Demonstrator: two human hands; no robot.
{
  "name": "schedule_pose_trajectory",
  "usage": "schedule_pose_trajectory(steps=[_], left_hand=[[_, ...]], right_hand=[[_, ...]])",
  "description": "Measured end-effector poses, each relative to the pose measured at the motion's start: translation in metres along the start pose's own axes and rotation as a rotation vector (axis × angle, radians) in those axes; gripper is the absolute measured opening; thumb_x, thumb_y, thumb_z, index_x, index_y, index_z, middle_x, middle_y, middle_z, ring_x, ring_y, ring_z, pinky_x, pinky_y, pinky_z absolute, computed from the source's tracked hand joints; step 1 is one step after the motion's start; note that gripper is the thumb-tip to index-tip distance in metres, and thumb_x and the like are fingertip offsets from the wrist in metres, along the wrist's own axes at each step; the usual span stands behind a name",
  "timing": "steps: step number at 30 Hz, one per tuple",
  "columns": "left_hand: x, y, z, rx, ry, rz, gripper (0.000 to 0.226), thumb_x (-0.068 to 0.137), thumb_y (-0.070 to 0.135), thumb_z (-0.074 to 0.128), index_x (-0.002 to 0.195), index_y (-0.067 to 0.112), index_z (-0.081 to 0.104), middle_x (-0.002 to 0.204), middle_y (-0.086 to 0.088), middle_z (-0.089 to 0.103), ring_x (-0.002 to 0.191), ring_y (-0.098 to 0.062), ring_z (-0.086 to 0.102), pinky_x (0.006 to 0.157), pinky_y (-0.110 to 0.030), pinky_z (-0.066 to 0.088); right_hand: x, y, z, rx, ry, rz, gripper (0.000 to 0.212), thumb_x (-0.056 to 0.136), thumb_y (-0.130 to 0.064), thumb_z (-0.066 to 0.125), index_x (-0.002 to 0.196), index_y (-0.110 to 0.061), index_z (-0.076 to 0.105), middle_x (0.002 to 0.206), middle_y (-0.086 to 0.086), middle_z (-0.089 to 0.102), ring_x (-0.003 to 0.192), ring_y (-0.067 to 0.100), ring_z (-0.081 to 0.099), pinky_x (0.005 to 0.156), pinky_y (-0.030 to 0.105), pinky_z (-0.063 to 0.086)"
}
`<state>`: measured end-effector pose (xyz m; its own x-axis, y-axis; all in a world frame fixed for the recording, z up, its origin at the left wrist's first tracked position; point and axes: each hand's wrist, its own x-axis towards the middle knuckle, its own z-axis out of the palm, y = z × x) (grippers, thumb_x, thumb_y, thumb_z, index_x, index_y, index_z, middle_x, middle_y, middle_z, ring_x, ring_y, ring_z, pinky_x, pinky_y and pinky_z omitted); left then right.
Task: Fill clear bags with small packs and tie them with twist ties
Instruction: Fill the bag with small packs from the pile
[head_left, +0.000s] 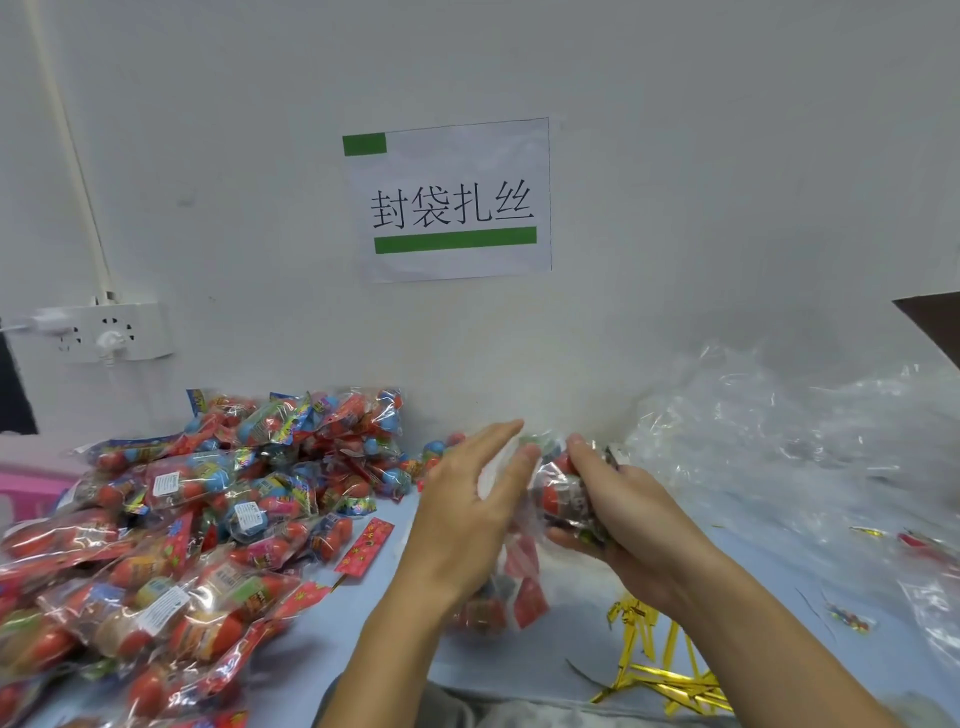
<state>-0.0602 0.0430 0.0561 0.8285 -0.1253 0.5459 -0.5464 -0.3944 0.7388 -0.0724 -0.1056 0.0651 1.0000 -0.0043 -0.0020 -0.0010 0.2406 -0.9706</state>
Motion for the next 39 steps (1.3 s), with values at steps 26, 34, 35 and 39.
schedule_pose_trajectory(steps=[26,34,35,39], left_hand=[[-0.003,0.004,0.017,0.095,-0.017,0.232,0.022,0.100,0.027,0.055,0.104,0.023,0.076,0.109,0.014,0.072,0.112,-0.010,0.060,0.100,-0.045,0.043],[-0.004,0.006,0.016,0.148,-0.044,0.226,0.024,0.101,0.033,0.052,0.104,0.028,0.075,0.108,0.019,0.070,0.113,-0.011,0.058,0.100,-0.049,0.041],[-0.004,0.006,0.015,0.149,-0.042,0.222,0.024,0.101,0.034,0.051,0.104,0.028,0.075,0.108,0.019,0.069,0.112,-0.010,0.058,0.100,-0.048,0.041],[-0.004,0.006,0.014,0.147,-0.015,0.203,0.022,0.102,0.027,0.053,0.107,0.027,0.074,0.110,0.017,0.069,0.113,-0.009,0.057,0.100,-0.047,0.041]], right_hand=[[-0.001,0.002,-0.011,-0.486,-0.287,0.146,0.033,0.101,-0.027,0.043,0.095,-0.010,0.070,0.070,0.003,0.067,0.073,0.015,0.064,0.065,0.025,0.048],[-0.003,-0.001,-0.019,-0.713,-0.192,0.025,0.029,0.101,-0.020,0.042,0.093,-0.009,0.067,0.068,-0.003,0.061,0.059,0.010,0.056,0.052,0.018,0.039],[-0.002,-0.001,-0.020,-0.702,-0.183,-0.006,0.027,0.101,-0.021,0.043,0.095,-0.012,0.068,0.066,-0.003,0.059,0.059,0.011,0.053,0.050,0.018,0.037],[0.001,-0.001,-0.024,-0.680,-0.188,-0.089,0.021,0.101,-0.023,0.051,0.099,-0.016,0.071,0.078,0.003,0.064,0.071,0.017,0.056,0.063,0.027,0.042]])
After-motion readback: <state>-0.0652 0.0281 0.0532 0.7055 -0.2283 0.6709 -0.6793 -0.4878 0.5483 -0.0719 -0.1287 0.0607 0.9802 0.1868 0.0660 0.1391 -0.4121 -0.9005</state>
